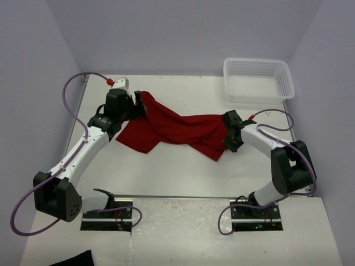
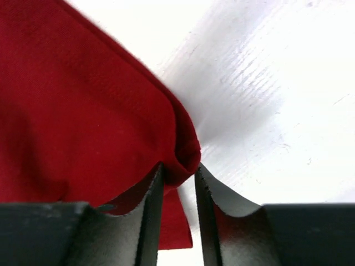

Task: Fold and stack the t-shirts
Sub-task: Flatten out the tshirt

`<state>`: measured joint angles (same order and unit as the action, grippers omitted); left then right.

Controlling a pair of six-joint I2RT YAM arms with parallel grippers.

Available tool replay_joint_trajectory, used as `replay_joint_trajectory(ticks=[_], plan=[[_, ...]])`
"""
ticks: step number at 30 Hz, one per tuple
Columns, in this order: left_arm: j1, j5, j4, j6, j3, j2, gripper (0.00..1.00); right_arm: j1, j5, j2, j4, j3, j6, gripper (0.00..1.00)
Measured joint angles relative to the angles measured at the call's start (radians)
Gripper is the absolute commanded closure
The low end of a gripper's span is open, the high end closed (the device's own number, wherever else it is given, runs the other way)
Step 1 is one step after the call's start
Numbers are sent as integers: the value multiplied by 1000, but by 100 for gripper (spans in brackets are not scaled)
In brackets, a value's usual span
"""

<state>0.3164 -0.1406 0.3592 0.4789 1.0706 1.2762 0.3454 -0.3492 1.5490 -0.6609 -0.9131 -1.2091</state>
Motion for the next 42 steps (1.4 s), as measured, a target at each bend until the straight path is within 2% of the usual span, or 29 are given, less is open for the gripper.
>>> replay_joint_trajectory(ticks=[2,3,6,12,14,19,26,29,30,32,35,37,42], plan=[[0,4,0,-2,0,-4,13,-6,-3,1,-8,0,-4,78],[0,4,0,-2,0,-8,13,-8,-5,2,-9,0,-6,86],[0,8,0,-5,1,-23,13,-14,-8,2,-7,5,-13,100],[0,10,1,-11,4,-35,12,-18,-3,27,26,5,6,100],[0,4,4,-12,3,-32,0,-18,0,29,56,5,34,100],[-14,-19,35,35,-13,4,0,-5,5,17,135,5,138,100],[-232,87,48,138,-213,-3,0,2,59,-74,224,5,269,100],[-258,106,61,166,-235,-6,9,2,87,-77,251,8,303,100],[-259,112,60,169,-235,-7,15,1,96,-77,261,13,313,100],[-264,116,55,180,-235,-5,19,2,110,-79,274,27,330,100],[-292,119,50,191,-235,21,34,2,129,-83,281,43,350,100],[-307,117,49,194,-234,57,36,2,136,-92,285,52,360,100],[-310,107,58,192,-210,182,34,1,157,-125,301,59,379,100]])
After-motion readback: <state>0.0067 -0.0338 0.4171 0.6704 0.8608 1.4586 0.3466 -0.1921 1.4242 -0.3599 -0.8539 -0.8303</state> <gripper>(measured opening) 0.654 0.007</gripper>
